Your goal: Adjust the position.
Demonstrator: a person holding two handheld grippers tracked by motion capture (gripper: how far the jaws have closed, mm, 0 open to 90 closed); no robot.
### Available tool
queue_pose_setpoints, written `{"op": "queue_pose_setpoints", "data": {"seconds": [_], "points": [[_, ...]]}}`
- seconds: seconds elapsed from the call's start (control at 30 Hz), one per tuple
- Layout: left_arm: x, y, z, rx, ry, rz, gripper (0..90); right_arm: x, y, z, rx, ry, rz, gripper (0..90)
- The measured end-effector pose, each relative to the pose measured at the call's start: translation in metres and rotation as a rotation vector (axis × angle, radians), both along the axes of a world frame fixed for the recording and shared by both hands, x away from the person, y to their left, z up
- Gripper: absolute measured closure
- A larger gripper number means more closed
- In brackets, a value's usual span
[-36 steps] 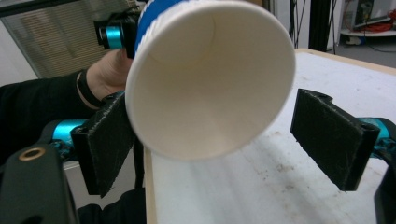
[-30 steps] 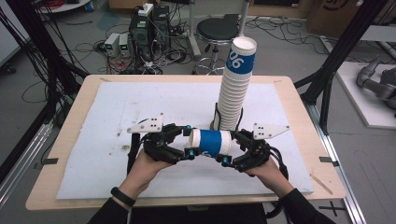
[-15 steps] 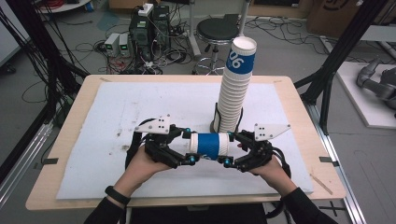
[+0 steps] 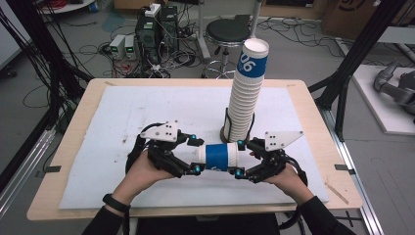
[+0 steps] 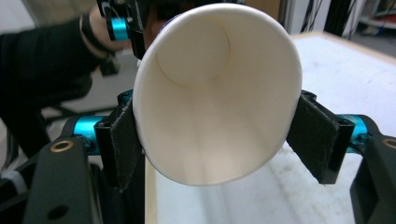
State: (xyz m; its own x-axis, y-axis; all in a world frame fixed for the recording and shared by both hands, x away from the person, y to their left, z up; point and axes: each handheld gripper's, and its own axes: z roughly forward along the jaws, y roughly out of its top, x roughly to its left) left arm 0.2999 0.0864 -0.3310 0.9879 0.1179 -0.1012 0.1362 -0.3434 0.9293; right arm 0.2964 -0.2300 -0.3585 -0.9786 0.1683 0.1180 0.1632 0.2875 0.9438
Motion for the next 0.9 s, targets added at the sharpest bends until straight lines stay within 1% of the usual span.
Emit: {"op": "queue_pose_setpoints", "data": {"seconds": [0.07, 0.1, 0.2, 0.27, 0.3, 0.33, 0.4, 0.47, 0.5, 0.53, 0.63, 0.73, 0.77, 0.8, 0.9], "points": [[-0.002, -0.005, -0.001, 0.057, -0.019, -0.010, 22.9, -0.001, 0.003, -0.001, -0.037, -0.010, 0.014, 25.3], [-0.003, -0.008, -0.001, 0.093, -0.029, -0.021, 22.9, -0.001, 0.004, -0.001, -0.051, -0.013, 0.020, 25.2], [-0.006, -0.017, -0.007, 0.170, -0.037, -0.044, 22.9, -0.002, 0.006, -0.002, -0.076, -0.021, 0.031, 25.2], [-0.007, -0.019, -0.009, 0.187, -0.043, -0.045, 24.8, -0.002, 0.007, -0.002, -0.086, -0.023, 0.041, 25.1], [-0.006, -0.018, -0.009, 0.191, -0.049, -0.053, 28.2, -0.003, 0.007, -0.001, -0.092, -0.024, 0.047, 24.6], [-0.006, -0.017, -0.009, 0.182, -0.048, -0.059, 29.4, -0.003, 0.007, -0.001, -0.095, -0.028, 0.050, 22.8], [-0.005, -0.016, -0.009, 0.169, -0.060, -0.062, 29.4, -0.003, 0.008, -0.001, -0.083, -0.026, 0.049, 19.7], [-0.004, -0.015, -0.009, 0.151, -0.064, -0.065, 29.5, -0.003, 0.007, 0.000, -0.069, -0.032, 0.040, 18.9], [-0.004, -0.014, -0.009, 0.142, -0.070, -0.066, 29.6, -0.003, 0.007, 0.000, -0.064, -0.027, 0.040, 18.8], [-0.003, -0.013, -0.009, 0.116, -0.071, -0.063, 29.7, -0.003, 0.006, 0.000, -0.058, -0.023, 0.037, 18.8], [-0.001, -0.008, -0.009, 0.052, -0.069, -0.046, 29.8, -0.001, 0.002, 0.001, -0.019, 0.001, 0.018, 18.7], [0.000, -0.004, -0.009, -0.009, -0.073, -0.029, 29.9, 0.001, -0.001, 0.003, 0.030, 0.028, -0.004, 18.7], [0.000, -0.002, -0.008, -0.040, -0.072, -0.026, 29.9, 0.001, -0.002, 0.004, 0.043, 0.037, -0.008, 18.7], [0.001, -0.001, -0.008, -0.058, -0.069, -0.025, 29.9, 0.002, -0.003, 0.004, 0.058, 0.050, -0.008, 18.7], [0.002, 0.001, -0.010, -0.127, -0.065, -0.019, 29.9, 0.002, -0.003, 0.004, 0.085, 0.077, -0.006, 18.7]]}}
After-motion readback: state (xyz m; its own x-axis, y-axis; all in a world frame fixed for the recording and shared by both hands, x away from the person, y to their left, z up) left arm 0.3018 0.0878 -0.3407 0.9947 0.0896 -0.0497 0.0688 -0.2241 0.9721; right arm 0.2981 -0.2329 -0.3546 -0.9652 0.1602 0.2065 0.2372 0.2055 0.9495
